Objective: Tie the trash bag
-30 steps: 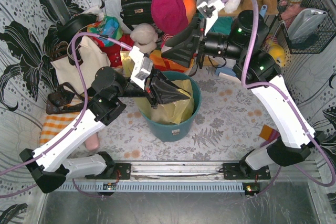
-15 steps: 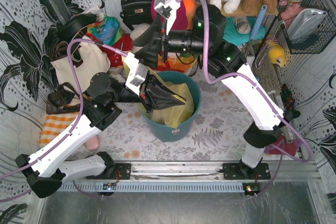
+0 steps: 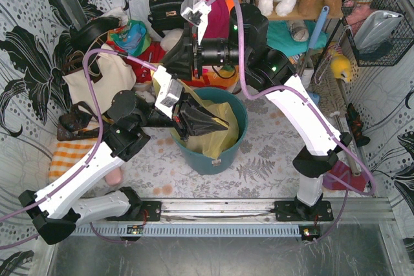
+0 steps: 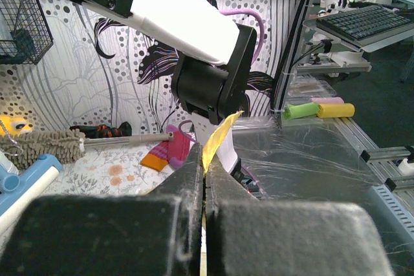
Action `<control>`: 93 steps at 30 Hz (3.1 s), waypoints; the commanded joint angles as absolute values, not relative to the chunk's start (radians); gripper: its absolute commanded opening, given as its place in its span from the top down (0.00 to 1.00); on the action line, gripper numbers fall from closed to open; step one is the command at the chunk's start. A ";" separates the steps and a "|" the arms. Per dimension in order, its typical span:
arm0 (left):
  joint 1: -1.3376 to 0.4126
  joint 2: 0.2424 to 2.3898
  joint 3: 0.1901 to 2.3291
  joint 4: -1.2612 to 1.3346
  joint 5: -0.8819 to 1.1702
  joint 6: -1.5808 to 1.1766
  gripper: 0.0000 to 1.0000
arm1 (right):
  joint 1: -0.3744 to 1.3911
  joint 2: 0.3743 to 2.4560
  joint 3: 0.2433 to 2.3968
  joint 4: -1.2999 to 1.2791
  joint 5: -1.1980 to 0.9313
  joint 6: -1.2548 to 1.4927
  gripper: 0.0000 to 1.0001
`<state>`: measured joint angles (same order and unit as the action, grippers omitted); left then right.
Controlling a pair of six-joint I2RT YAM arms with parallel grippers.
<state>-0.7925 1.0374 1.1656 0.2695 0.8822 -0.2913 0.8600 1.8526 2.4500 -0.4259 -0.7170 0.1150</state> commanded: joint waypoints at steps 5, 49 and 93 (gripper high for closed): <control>-0.801 1.028 1.162 0.311 0.875 -0.298 1.00 | 0.862 1.828 2.459 -0.374 -0.747 0.135 0.96; -0.801 1.012 1.152 0.264 0.860 -0.264 1.00 | 0.875 1.573 2.319 -0.619 -0.631 -0.009 1.00; -0.801 0.980 1.136 0.251 0.861 -0.254 1.00 | 0.879 1.632 2.251 -0.361 -0.758 -0.020 0.56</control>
<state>-0.7925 0.9916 1.1297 0.2302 0.8646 -0.2707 0.8703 1.6390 2.2219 -0.3557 -0.7204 -0.0376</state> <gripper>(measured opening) 0.011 0.405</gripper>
